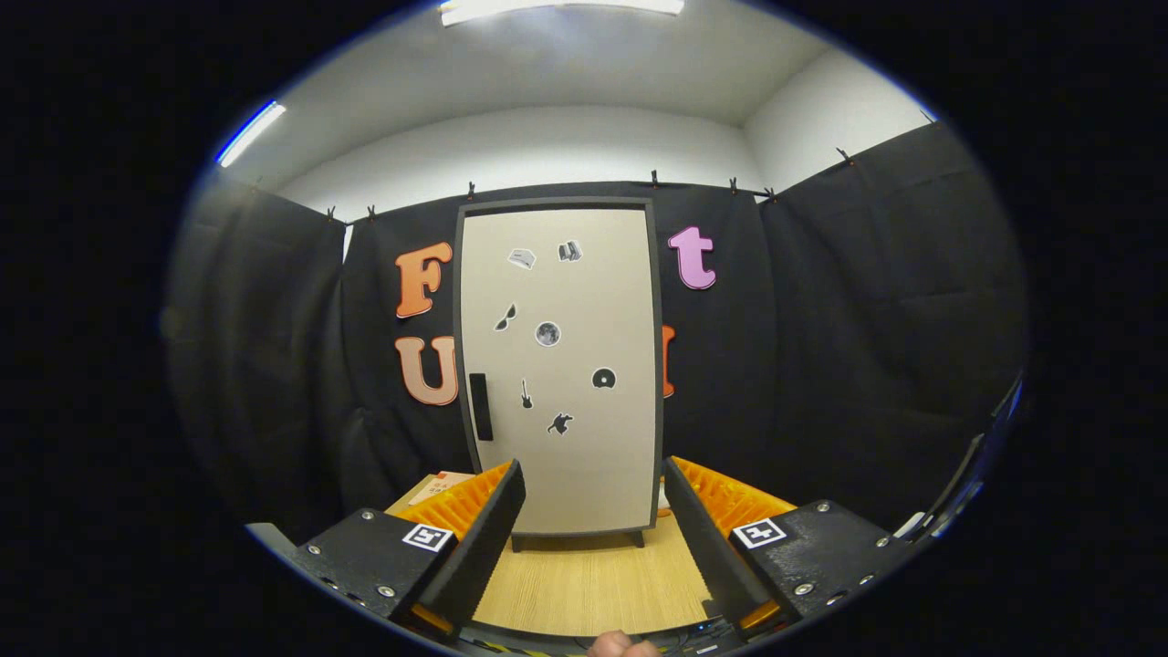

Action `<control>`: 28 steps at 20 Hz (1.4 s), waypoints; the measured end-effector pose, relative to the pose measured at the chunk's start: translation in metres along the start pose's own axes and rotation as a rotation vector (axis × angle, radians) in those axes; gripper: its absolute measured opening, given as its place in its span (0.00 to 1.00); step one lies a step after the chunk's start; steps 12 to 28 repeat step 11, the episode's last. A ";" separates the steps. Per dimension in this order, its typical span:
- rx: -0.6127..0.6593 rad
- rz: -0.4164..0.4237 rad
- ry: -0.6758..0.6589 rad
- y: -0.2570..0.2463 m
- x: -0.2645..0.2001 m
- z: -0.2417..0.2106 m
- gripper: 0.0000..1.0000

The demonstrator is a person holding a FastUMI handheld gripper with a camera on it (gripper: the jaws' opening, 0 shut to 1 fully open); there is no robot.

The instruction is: Open the shoe cabinet door, grab the shoes and put them into the shoe cabinet, then close the shoe cabinet door.

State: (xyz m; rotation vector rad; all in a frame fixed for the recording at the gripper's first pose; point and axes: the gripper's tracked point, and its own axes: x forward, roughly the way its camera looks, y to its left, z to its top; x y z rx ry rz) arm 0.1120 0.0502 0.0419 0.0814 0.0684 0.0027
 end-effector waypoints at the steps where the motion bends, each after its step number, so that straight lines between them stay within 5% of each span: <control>1: 0.000 0.002 -0.005 0.000 0.000 0.001 0.96; 28: -0.001 -0.003 -0.018 -0.003 -0.003 0.005 0.96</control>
